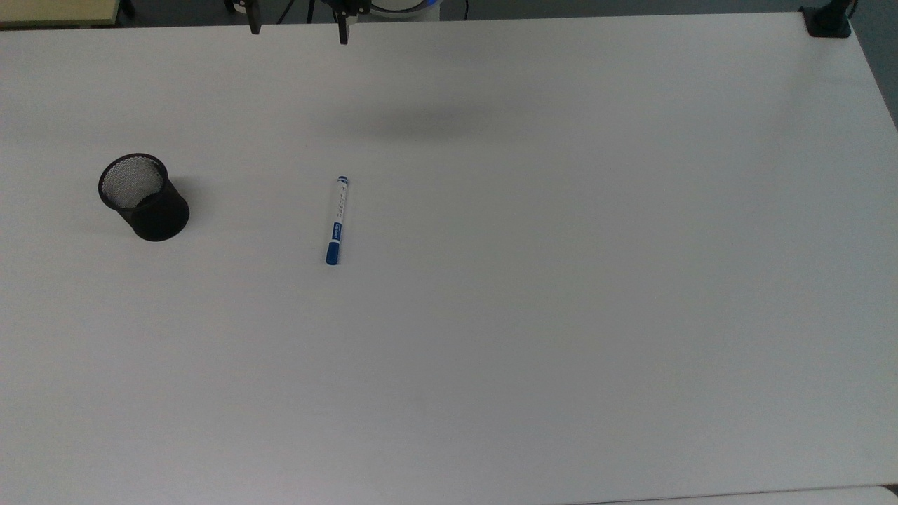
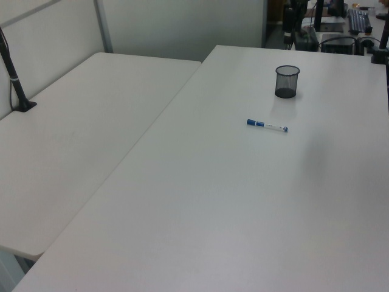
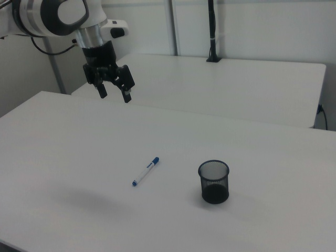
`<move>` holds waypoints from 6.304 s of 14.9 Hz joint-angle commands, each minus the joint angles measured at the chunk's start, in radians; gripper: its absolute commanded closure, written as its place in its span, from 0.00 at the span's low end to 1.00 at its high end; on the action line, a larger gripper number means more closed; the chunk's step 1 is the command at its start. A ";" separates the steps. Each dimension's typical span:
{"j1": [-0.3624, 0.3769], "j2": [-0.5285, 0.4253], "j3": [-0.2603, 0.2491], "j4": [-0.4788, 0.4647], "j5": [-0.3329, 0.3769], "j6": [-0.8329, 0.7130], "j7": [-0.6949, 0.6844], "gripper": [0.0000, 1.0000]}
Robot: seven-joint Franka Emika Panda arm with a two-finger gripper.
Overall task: Insert the marker
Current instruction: 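Move the gripper down over the blue-capped white marker, then lower the open gripper onto the marker and close on it, then lift the marker and carry it above the black mesh cup, then lower the marker into the cup and open the gripper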
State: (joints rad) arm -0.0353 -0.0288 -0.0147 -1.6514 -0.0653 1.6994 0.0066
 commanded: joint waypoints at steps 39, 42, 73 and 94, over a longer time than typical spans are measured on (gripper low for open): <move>-0.066 0.408 0.058 -0.140 -0.045 0.597 0.094 0.27; -0.057 0.437 0.059 -0.140 -0.047 0.618 0.108 0.26; -0.360 0.124 0.044 -0.301 0.117 1.024 -0.201 1.00; -0.423 0.302 0.044 -0.482 0.117 1.622 -0.228 0.29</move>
State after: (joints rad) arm -0.4546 0.3153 0.0272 -2.1064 0.0298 3.3125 -0.2530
